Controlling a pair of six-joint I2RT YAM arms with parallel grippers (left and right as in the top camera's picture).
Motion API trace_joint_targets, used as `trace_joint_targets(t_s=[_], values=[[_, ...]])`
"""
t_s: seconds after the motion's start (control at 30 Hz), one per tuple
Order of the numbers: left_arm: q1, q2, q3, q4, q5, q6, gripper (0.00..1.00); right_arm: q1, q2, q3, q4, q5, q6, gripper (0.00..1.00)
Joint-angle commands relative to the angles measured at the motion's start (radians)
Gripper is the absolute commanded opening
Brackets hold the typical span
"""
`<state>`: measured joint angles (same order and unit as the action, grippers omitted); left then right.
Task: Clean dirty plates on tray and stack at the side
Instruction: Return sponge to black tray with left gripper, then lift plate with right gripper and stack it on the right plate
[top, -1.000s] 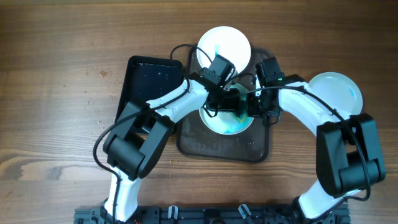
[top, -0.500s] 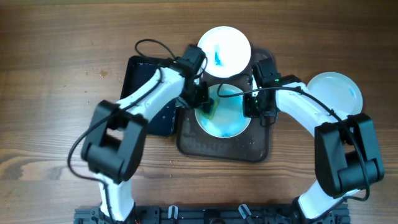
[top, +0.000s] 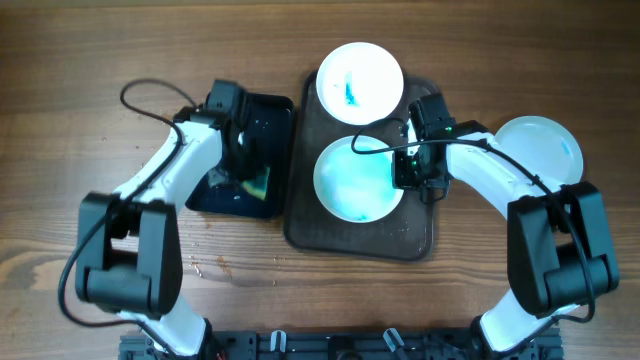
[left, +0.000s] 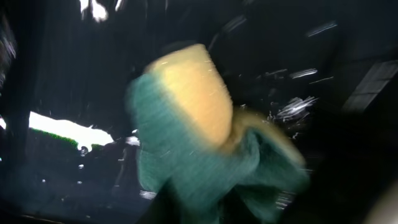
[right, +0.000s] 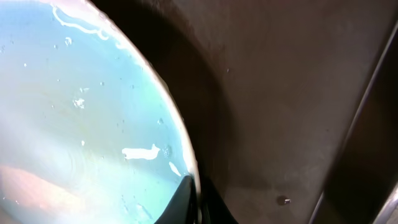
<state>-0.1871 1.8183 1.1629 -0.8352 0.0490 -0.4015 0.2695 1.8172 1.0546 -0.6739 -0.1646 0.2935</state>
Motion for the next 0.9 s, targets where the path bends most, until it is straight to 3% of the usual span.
trace_joint_targets(t_s=[0.0,0.17,0.2,0.3,0.4,0.57,0.67,0.73,0.87], values=[[0.042,-0.023,0.016,0.001,0.05,0.005,0.66,0.004,-0.031,-0.03,-0.038,0.011,-0.006,0.04],[0.099,-0.107,0.094,-0.071,0.155,0.006,0.98,0.005,-0.108,0.007,-0.106,0.045,-0.005,0.04],[0.123,-0.145,0.12,-0.093,0.178,0.006,1.0,0.005,-0.127,0.045,-0.155,0.064,-0.006,0.04],[0.23,-0.33,0.173,-0.135,0.194,0.005,1.0,0.035,-0.136,0.279,-0.349,0.079,-0.04,0.04],[0.309,-0.466,0.173,-0.147,0.194,0.005,1.0,0.124,-0.126,0.448,-0.369,0.156,-0.039,0.04],[0.332,-0.542,0.172,-0.158,0.194,0.005,1.0,0.288,0.019,0.616,-0.195,0.208,0.052,0.04],[0.332,-0.539,0.172,-0.157,0.194,0.005,1.0,0.373,0.094,0.627,-0.024,0.384,0.053,0.04],[0.332,-0.539,0.172,-0.157,0.194,0.005,1.0,0.435,0.107,0.627,0.029,0.598,0.0,0.04],[0.332,-0.539,0.172,-0.158,0.194,0.005,1.0,0.583,0.093,0.627,0.192,0.893,-0.335,0.04]])
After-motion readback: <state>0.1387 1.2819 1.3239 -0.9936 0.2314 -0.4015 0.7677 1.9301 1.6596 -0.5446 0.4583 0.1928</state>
